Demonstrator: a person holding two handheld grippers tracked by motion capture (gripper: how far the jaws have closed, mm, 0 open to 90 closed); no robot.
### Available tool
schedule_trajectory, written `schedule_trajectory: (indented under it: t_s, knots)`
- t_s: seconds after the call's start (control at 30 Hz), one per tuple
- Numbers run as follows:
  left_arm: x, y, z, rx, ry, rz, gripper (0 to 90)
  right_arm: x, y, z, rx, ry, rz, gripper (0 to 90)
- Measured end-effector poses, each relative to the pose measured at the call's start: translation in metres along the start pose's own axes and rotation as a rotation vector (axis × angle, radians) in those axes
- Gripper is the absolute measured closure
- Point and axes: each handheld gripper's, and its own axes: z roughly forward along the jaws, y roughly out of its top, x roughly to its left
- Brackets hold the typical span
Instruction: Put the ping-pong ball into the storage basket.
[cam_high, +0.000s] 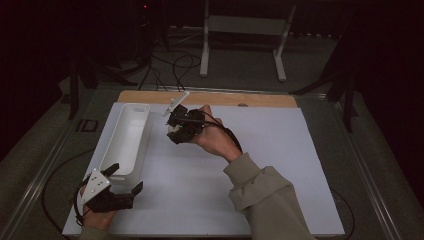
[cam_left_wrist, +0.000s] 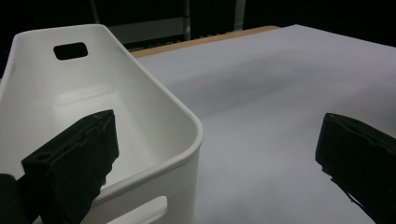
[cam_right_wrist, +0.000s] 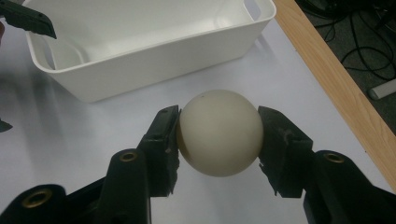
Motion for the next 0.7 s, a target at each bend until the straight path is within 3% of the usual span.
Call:
schedule_trajectory:
  t_s: [0.7]
  knots:
    - [0.0,0.0,0.0,0.0,-0.001,-0.001,0.0,0.004,0.011,0.007,-0.006,0.011,-0.003,50.6]
